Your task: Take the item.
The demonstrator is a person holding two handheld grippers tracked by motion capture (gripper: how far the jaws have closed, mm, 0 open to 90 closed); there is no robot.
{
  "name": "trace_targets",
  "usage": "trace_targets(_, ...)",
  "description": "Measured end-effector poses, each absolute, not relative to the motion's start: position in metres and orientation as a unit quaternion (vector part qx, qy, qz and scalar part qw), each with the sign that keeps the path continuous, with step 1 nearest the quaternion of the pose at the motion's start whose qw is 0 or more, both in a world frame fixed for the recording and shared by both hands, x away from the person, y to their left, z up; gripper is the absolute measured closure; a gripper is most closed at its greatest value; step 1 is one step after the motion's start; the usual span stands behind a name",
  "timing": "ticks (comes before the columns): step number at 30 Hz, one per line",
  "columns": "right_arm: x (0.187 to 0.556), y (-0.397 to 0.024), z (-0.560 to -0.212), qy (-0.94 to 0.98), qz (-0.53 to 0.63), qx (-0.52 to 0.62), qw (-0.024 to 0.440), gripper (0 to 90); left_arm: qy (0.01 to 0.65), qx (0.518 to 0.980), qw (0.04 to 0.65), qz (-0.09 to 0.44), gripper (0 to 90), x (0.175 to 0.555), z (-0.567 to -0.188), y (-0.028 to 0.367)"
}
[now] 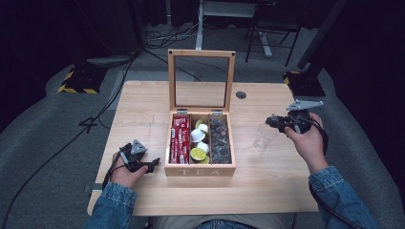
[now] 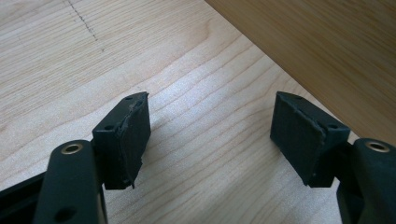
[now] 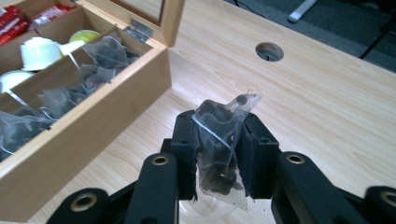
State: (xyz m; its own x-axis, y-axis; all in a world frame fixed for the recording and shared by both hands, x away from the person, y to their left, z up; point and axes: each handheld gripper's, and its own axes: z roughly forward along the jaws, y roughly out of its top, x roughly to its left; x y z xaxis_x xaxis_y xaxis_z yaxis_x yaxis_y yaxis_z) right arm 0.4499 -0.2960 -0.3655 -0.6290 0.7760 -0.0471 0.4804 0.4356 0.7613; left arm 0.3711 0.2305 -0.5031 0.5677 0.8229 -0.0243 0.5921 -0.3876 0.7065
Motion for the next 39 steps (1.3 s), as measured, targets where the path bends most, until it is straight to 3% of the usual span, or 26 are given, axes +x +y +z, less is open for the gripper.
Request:
trace_targets(32, 0.457, -0.281, -0.393, 0.862, 0.304, 0.365, 0.174, 68.8, 0.433, 0.817, 0.343, 0.168, 28.6, 0.371, -0.503, 0.231)
trace_targets(34, 0.457, -0.280, -0.395, 0.863, 0.303, 0.365, 0.173, 67.1, 0.433, 0.816, 0.343, 0.168, 28.6, 0.371, -0.503, 0.230)
trace_targets(39, 0.457, -0.282, -0.397, 0.857, 0.311, 0.374, 0.168, 52.4, 0.433, 0.816, 0.343, 0.168, 28.6, 0.371, -0.503, 0.230)
